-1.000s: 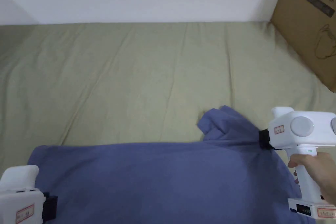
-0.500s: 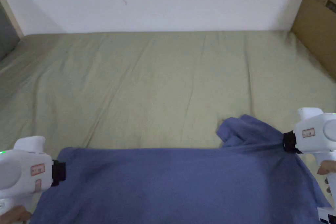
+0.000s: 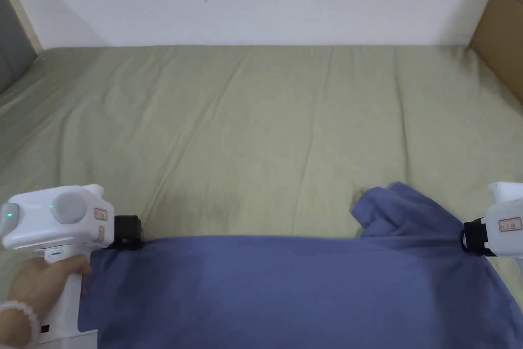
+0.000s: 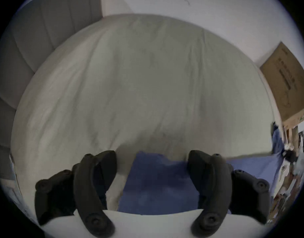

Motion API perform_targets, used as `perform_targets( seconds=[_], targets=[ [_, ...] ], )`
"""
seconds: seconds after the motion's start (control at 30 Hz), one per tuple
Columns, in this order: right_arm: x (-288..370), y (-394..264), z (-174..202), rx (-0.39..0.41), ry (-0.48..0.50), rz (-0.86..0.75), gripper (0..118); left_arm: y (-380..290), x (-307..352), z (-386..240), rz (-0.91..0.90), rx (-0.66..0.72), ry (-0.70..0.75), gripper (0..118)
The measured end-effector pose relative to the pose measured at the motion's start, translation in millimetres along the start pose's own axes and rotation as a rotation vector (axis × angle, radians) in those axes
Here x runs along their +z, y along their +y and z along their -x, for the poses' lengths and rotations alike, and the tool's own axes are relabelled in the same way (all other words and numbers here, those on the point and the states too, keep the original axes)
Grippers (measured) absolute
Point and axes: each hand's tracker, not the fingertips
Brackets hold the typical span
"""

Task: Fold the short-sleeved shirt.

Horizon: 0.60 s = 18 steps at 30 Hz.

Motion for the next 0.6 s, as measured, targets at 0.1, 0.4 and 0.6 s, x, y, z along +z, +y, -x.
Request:
perform_targets(
  seconds=[0.1,0.4,0.6],
  targets=[
    [4,-2,-1,-0.007,0.005,0.003,1,-6,8,-8,-0.08,-0.053,0.044,44],
    [53,-13,-3,-0.018,0.024,-0.031,1,-16,70,-4,-0.121,-0.107,-0.012,1],
    [118,-56,-8,-0.027,0.033,-0.081,1,-66,133,16,-0.168,-0.164,-0.028,1]
  ],
)
